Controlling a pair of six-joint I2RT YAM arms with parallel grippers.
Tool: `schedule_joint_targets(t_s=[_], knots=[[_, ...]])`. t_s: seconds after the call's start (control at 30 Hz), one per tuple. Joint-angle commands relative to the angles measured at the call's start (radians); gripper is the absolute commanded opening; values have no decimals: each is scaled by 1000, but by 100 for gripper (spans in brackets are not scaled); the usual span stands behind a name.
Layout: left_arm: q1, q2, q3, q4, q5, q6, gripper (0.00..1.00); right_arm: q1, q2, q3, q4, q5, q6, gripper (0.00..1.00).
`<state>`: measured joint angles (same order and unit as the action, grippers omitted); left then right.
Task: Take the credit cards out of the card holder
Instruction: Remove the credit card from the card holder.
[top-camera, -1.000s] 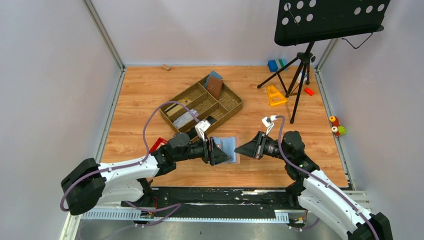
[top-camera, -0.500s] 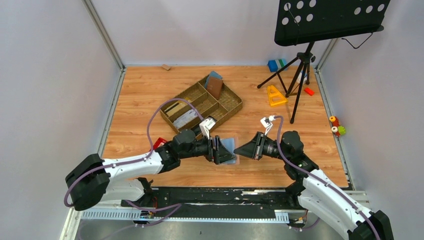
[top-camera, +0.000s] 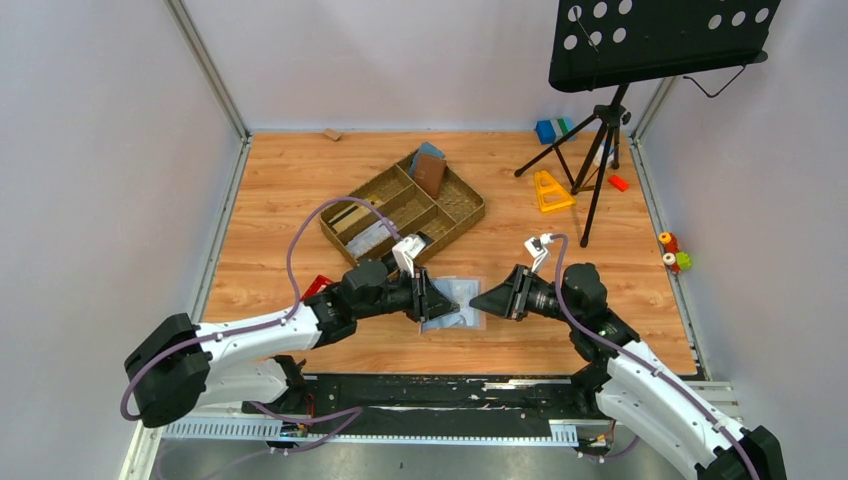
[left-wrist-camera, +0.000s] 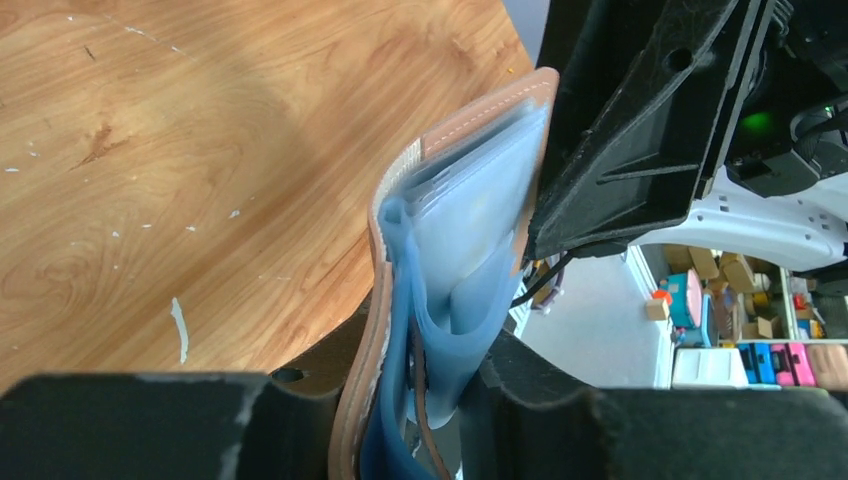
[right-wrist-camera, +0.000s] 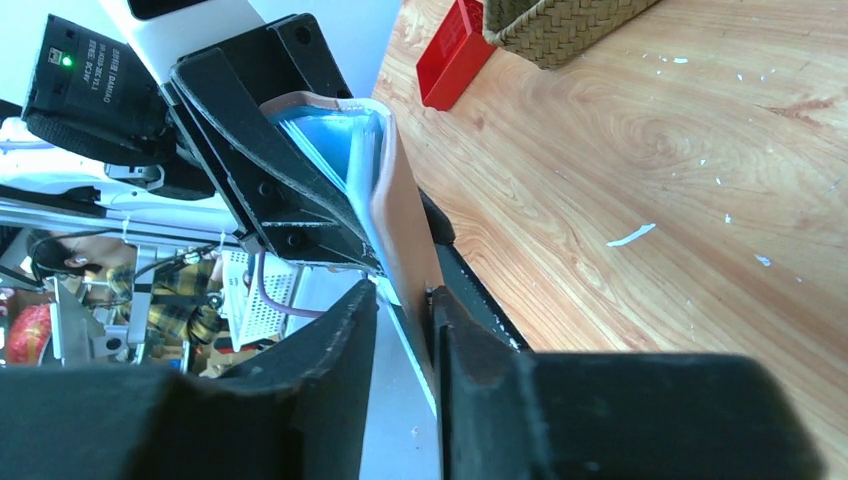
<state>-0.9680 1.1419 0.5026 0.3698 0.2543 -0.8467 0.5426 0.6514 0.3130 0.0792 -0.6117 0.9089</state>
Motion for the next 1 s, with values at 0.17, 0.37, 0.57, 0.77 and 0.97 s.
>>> schedule_joint_targets(t_s=[0.17,0.37,0.57,0.77,0.97], knots=[[-14,-76,-36,90,15,-19,16,15,-1,18,58,-17,-5,19],[-12,-73,-56,152,40,-42,14,17,22,15,116,-71,-3,47],[-12,-44,-63,251,79,-80,12,19,82,13,162,-119,-5,49],[-11,-46,-72,244,47,-79,19,21,81,28,120,-109,-21,10],[-3,-147,5,-294,-318,32,58,22,0,109,-186,52,-138,0]])
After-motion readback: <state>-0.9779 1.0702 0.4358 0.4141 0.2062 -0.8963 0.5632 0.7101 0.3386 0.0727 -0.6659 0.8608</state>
